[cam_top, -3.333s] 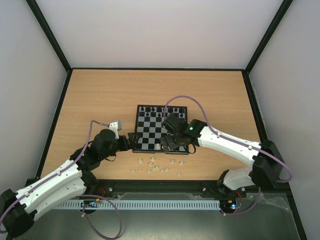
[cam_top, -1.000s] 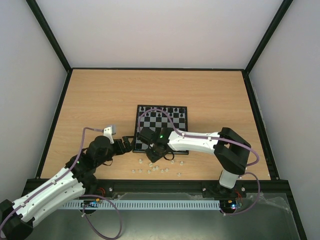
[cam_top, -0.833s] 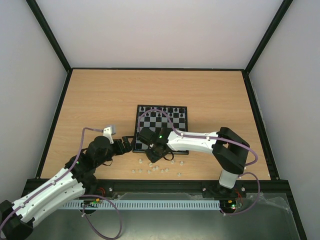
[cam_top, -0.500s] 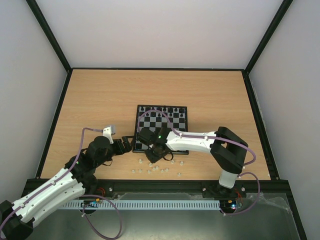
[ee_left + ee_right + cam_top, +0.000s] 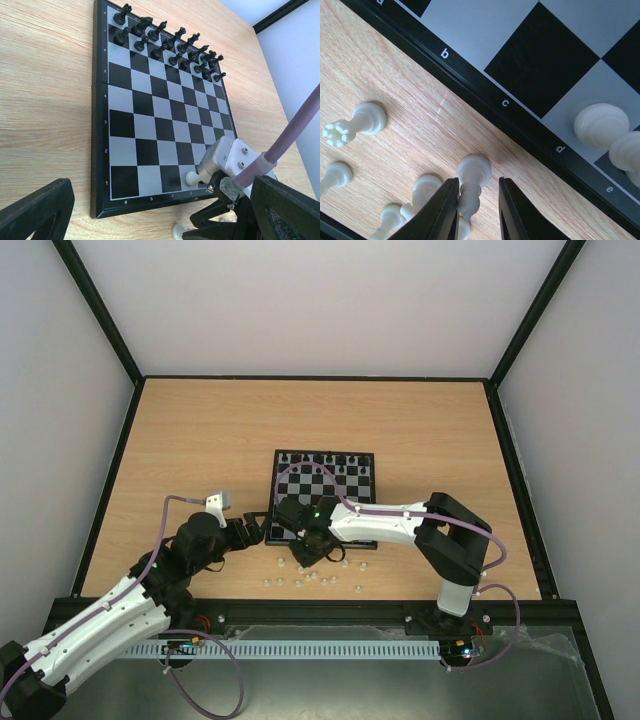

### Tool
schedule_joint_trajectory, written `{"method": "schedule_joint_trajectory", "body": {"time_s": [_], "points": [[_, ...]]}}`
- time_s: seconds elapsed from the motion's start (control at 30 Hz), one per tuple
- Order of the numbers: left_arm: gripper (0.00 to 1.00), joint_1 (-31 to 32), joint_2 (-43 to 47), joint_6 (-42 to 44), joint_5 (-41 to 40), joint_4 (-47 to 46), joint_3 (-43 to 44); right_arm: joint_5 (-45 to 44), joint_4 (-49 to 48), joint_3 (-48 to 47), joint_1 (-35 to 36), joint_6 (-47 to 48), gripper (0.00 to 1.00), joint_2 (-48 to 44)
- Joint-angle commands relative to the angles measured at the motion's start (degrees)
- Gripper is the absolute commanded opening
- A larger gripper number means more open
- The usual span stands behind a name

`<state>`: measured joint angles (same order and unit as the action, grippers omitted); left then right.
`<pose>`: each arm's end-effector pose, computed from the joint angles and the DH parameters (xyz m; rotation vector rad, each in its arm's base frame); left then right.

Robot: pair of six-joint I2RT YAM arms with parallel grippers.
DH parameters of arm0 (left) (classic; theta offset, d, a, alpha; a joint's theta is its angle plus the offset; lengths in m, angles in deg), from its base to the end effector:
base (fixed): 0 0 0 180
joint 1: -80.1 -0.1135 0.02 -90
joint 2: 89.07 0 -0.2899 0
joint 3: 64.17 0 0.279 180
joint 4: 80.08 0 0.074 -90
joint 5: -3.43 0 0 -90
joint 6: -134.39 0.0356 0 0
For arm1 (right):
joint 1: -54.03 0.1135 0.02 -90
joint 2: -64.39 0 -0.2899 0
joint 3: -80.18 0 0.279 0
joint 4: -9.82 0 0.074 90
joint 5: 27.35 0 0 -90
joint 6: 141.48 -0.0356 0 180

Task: Set up the chess pieces on the board
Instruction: Pick up the chess piece at the center of the board, then place the chess piece on the chessboard.

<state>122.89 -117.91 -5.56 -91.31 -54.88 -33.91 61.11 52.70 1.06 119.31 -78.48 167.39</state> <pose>0.1085 -0.0964 0.2161 -0.1891 2.1078 -0.9382 0.1613 0.3480 0.1823 -0.9157 2.6623 0.3912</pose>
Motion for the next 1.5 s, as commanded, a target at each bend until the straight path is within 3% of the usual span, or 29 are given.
{"method": "schedule_joint_trajectory", "body": {"time_s": [0.0, 0.43, 1.0, 1.47], "points": [[1.0, -0.2, 0.4, 0.1, -0.6, 0.7, -0.4, 0.4, 1.3, -1.0, 0.4, 0.6, 0.21, 1.1], [1.0, -0.2, 0.0, 0.1, -0.6, 0.6, 0.1, 0.4, 1.4, -1.3, 0.5, 1.0, 0.13, 0.7], [0.99, -0.3, 3.8, 0.1, -3.6, 4.7, 0.3, -1.6, 6.2, -8.8, 0.3, 4.0, 0.13, 1.1], [0.99, -0.4, 6.7, 0.5, -5.0, 6.1, -0.2, -2.8, 7.8, -12.2, -4.8, 6.4, 0.13, 3.3]]}}
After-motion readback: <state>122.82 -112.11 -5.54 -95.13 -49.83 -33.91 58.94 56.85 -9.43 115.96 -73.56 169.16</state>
